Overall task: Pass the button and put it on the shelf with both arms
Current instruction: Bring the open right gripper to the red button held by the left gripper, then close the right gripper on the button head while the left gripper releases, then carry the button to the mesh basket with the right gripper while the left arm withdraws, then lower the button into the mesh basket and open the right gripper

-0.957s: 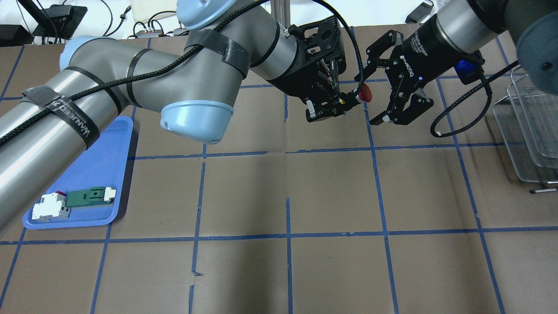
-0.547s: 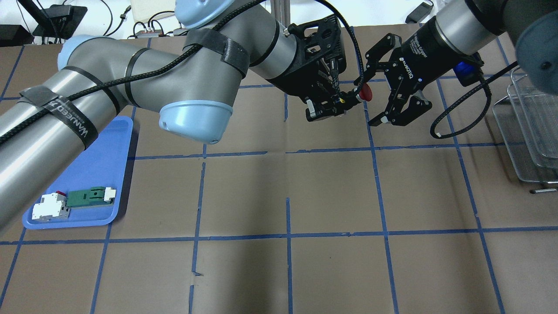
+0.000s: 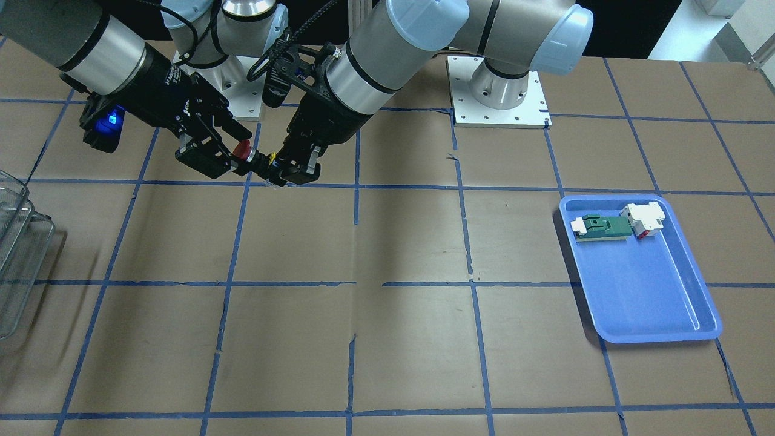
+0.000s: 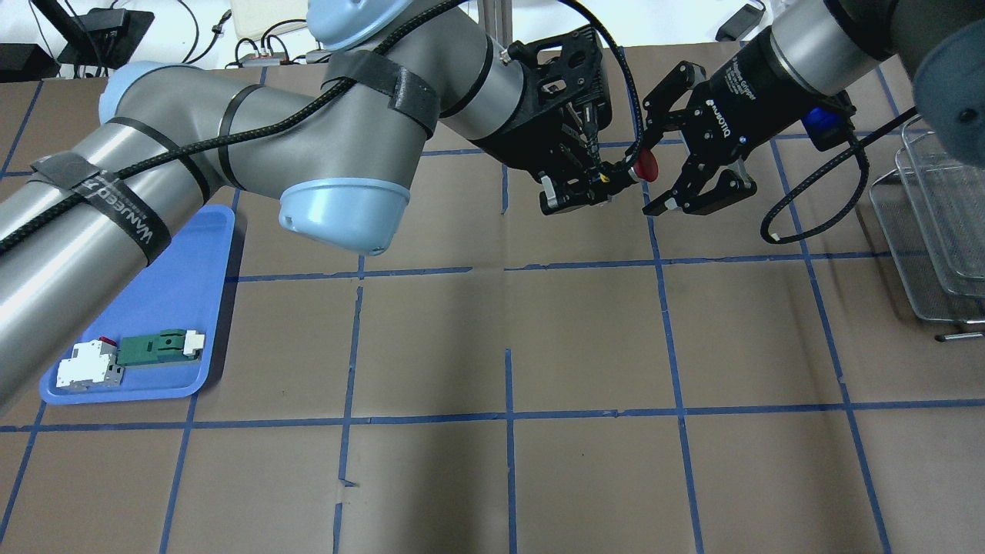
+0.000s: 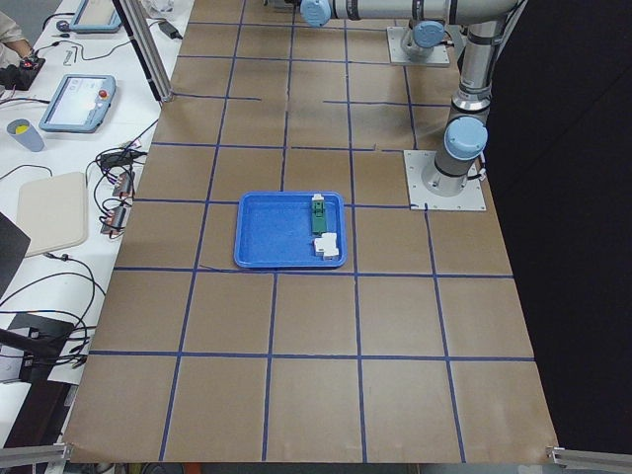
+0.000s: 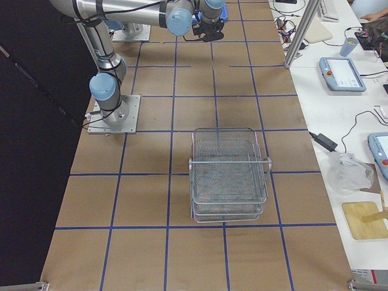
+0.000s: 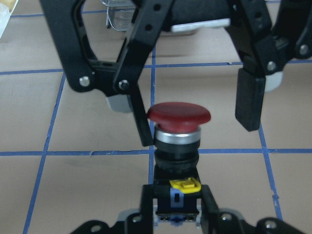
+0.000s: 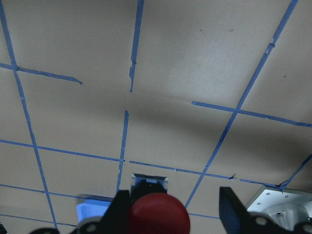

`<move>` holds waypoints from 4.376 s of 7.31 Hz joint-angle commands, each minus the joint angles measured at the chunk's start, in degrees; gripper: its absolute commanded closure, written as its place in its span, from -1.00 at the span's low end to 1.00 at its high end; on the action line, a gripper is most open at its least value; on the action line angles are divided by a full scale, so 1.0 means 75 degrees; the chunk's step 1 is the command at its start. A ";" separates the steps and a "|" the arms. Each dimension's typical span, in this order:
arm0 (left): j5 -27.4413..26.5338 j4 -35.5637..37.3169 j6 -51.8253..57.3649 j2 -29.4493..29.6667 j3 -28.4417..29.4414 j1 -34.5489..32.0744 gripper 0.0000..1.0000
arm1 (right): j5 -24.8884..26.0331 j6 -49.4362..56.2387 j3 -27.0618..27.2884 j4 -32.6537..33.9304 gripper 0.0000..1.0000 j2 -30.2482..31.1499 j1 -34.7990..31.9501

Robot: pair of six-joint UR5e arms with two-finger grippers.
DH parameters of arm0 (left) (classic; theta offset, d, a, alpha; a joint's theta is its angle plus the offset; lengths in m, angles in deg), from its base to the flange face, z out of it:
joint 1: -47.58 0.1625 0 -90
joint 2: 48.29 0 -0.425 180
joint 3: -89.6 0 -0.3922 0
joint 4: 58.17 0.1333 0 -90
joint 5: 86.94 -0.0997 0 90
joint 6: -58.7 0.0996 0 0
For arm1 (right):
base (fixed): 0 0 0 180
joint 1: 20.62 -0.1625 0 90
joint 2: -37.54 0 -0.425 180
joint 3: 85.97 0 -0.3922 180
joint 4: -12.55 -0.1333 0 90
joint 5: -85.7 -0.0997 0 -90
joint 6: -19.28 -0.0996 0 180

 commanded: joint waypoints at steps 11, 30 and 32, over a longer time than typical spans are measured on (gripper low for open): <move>-0.3686 -0.3083 -0.2819 -0.1524 0.0205 0.1852 -1.00 | 0.1963 0.4839 -0.0575 -0.0875 1.00 -0.0108 0.1926; -0.4401 -0.3781 -0.9355 -0.1832 0.0018 0.2265 -1.00 | 0.4480 1.3773 -0.1573 0.0704 -1.00 -0.1505 0.3767; -0.4401 -0.3757 -0.9332 -0.1832 0.0018 0.2277 -1.00 | 0.4586 1.2866 -0.1445 0.0693 -1.00 -0.1001 0.2218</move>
